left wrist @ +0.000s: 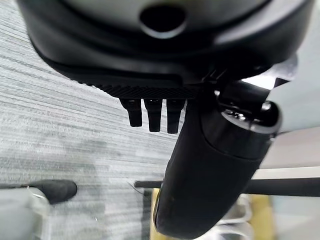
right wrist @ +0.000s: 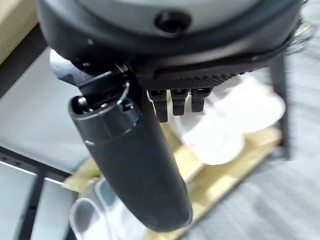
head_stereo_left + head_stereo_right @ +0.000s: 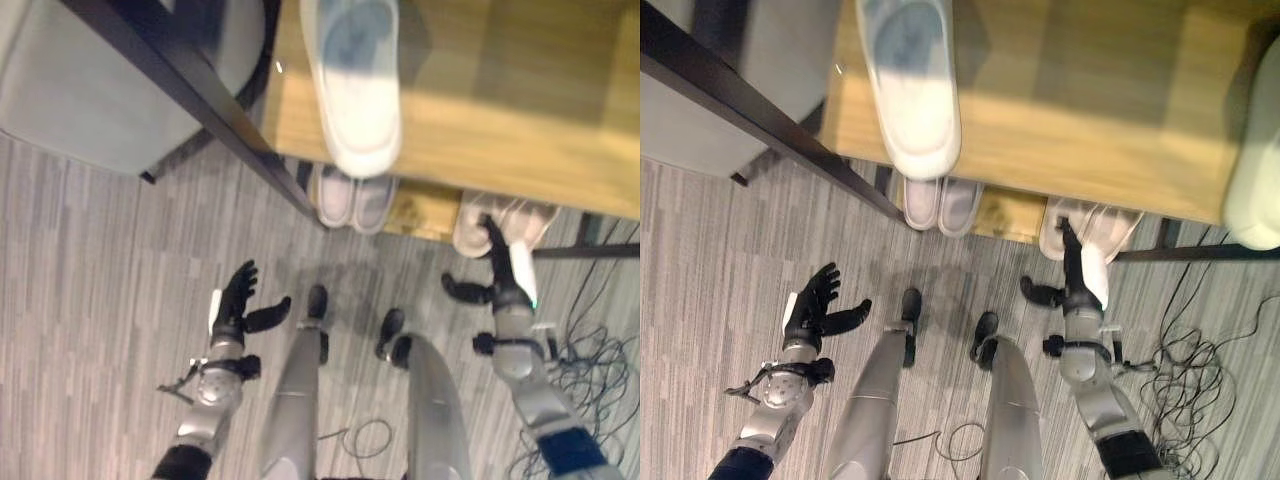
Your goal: Arrange the slippers neatly on the shoe rack.
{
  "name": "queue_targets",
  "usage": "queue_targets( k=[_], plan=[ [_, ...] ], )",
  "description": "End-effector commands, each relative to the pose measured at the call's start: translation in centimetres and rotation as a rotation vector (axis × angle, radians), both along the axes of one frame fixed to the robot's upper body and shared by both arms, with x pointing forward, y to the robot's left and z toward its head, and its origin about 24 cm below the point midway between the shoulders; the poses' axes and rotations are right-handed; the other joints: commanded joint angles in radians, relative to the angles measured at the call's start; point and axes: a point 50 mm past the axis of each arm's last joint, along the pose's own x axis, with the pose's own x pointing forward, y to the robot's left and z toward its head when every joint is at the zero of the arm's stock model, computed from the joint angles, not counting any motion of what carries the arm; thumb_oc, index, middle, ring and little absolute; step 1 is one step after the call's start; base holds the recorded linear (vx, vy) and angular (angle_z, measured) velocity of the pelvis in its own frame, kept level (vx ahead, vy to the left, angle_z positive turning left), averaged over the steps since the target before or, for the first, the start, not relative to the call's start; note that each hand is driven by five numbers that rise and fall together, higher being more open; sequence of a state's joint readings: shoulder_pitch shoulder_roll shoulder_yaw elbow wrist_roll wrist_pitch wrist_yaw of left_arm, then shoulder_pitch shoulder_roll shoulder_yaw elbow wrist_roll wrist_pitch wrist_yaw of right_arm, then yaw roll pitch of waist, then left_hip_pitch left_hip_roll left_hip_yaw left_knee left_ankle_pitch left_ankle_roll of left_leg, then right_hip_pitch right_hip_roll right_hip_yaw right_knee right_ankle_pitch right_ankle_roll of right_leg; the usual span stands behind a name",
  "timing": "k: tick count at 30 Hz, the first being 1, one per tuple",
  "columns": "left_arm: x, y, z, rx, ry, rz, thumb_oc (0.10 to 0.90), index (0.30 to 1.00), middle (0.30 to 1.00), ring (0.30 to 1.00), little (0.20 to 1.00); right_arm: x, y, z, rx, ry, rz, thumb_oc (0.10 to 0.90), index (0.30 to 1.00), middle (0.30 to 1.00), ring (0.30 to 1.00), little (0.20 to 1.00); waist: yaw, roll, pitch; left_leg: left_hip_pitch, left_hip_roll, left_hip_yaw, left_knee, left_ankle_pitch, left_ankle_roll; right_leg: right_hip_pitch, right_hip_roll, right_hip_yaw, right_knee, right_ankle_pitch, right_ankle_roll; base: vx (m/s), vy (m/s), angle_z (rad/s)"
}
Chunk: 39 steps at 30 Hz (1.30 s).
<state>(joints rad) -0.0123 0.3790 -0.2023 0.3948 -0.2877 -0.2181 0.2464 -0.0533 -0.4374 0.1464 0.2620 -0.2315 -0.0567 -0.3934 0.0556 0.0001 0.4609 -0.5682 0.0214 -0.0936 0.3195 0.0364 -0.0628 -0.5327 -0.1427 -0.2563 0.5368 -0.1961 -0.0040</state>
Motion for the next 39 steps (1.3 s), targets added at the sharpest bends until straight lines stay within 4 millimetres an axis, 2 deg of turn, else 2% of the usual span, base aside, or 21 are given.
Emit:
queue_targets(
  k=[1, 2, 3, 4, 6, 12, 18, 25, 27, 33, 35, 39],
  plan=[
    [-1.5, 0.0, -1.4, 0.076, 0.054, -0.094, 0.800, 0.900, 0.900, 0.900, 0.900, -0.6, -1.1, -0.5, -0.051, 0.006, 0.023, 0.800, 0.900, 0.900, 0.900, 0.900, -0.012, 0.012, -0.191, 0.134, 0.046, 0.016, -0.198, 0.049, -0.056, 0.134, 0.015, -0.024, -0.249, 0.097, 0.084, 0.18, -0.042, -0.08],
    [-1.7, -0.3, -1.8, 0.081, 0.076, -0.111, 0.800, 0.900, 0.900, 0.900, 0.900, -1.1, -1.4, -2.0, -0.051, 0.077, 0.009, 0.800, 0.900, 0.900, 0.900, 0.900, -0.012, 0.012, -0.206, 0.178, 0.050, 0.024, -0.238, 0.065, -0.058, 0.182, 0.023, -0.030, -0.295, 0.112, 0.090, 0.11, -0.028, -0.10],
    [-1.6, -0.3, -1.7, 0.081, 0.075, -0.111, 0.800, 0.900, 0.900, 0.900, 0.900, -1.1, -1.4, -1.9, -0.050, 0.075, 0.009, 0.800, 0.900, 0.900, 0.900, 0.900, -0.012, 0.014, -0.204, 0.180, 0.050, 0.023, -0.243, 0.073, -0.057, 0.185, 0.024, -0.031, -0.303, 0.122, 0.090, 0.13, -0.020, -0.08],
    [-2.0, -0.5, -2.2, 0.091, 0.106, -0.143, 0.800, 0.900, 0.900, 0.900, 0.900, -1.9, -1.5, -4.0, -0.045, 0.173, 0.005, 0.800, 0.900, 0.900, 0.900, 0.900, -0.014, 0.018, -0.234, 0.240, 0.060, 0.034, -0.299, 0.085, -0.059, 0.246, 0.036, -0.031, -0.362, 0.136, 0.098, 0.14, -0.017, -0.05],
    [-2.4, -0.8, -2.7, 0.119, 0.133, -0.186, 0.800, 0.900, 0.900, 0.900, 0.900, -3.0, -1.6, -5.7, -0.052, 0.266, 0.008, 0.800, 0.900, 0.900, 0.900, 0.900, -0.018, 0.020, -0.261, 0.310, 0.064, 0.047, -0.352, 0.101, -0.064, 0.319, 0.046, -0.029, -0.430, 0.154, 0.103, 0.18, -0.034, -0.03],
    [-3.1, -2.1, -2.8, 0.123, 0.151, -0.312, 0.800, 0.900, 0.900, 0.900, 0.900, -5.4, -1.2, -9.1, -0.010, 0.445, 0.026, 0.800, 0.900, 0.900, 0.900, 0.900, -0.029, 0.020, -0.347, 0.428, 0.060, 0.067, -0.407, 0.091, -0.066, 0.453, 0.066, -0.009, -0.537, 0.169, 0.111, 0.17, -0.045, -0.02],
    [-3.1, -3.3, -0.3, 0.046, 0.043, -0.398, 0.800, 0.900, 0.900, 0.900, 0.900, -6.9, -1.2, -10.2, 0.005, 0.511, 0.031, 0.800, 0.900, 0.900, 0.900, 0.900, -0.039, 0.017, -0.380, 0.489, 0.054, 0.092, -0.407, 0.068, -0.068, 0.543, 0.073, 0.010, -0.612, 0.184, 0.115, 0.09, -0.027, -0.04],
    [-2.5, -5.0, 2.4, -0.104, -0.079, -0.436, 0.800, 0.900, 0.900, 0.900, 0.900, -7.9, -0.7, -11.1, 0.021, 0.555, 0.037, 0.800, 0.900, 0.900, 0.900, 0.900, -0.049, 0.021, -0.389, 0.508, 0.051, 0.114, -0.407, 0.050, -0.062, 0.549, 0.075, 0.032, -0.624, 0.183, 0.122, 0.02, -0.023, -0.10],
    [-1.9, -6.1, 3.7, -0.167, -0.143, -0.458, 0.800, 0.900, 0.900, 0.900, 0.900, -8.2, -0.3, -11.4, 0.023, 0.574, 0.045, 0.800, 0.900, 0.900, 0.900, 0.900, -0.057, 0.026, -0.385, 0.510, 0.051, 0.124, -0.407, 0.045, -0.061, 0.546, 0.074, 0.040, -0.624, 0.182, 0.124, -0.01, -0.020, -0.11],
    [-0.3, -7.4, 7.3, -0.229, -0.314, -0.462, 0.800, 0.900, 0.900, 0.900, 0.900, -8.6, -0.3, -11.5, 0.013, 0.579, 0.042, 0.800, 0.900, 0.900, 0.900, 0.900, -0.075, 0.044, -0.370, 0.494, 0.048, 0.139, -0.407, 0.044, -0.064, 0.521, 0.067, 0.052, -0.624, 0.190, 0.129, -0.02, -0.013, -0.13],
    [0.2, -7.6, 8.1, -0.232, -0.356, -0.442, 0.800, 0.900, 0.900, 0.900, 0.900, -8.7, -0.3, -11.5, 0.011, 0.579, 0.039, 0.800, 0.900, 0.900, 0.900, 0.900, -0.080, 0.051, -0.367, 0.493, 0.049, 0.144, -0.407, 0.045, -0.064, 0.517, 0.065, 0.055, -0.624, 0.191, 0.129, 0.00, 0.000, 0.00],
    [1.3, -7.6, 10.6, -0.094, -0.488, -0.418, 0.800, 0.900, 0.900, 0.900, 0.900, -8.9, -0.4, -11.7, 0.006, 0.585, 0.033, 0.800, 0.900, 0.900, 0.900, 0.900, -0.088, 0.061, -0.365, 0.491, 0.050, 0.153, -0.407, 0.044, -0.064, 0.509, 0.064, 0.064, -0.624, 0.193, 0.132, 0.00, 0.016, -0.09]
  ],
)
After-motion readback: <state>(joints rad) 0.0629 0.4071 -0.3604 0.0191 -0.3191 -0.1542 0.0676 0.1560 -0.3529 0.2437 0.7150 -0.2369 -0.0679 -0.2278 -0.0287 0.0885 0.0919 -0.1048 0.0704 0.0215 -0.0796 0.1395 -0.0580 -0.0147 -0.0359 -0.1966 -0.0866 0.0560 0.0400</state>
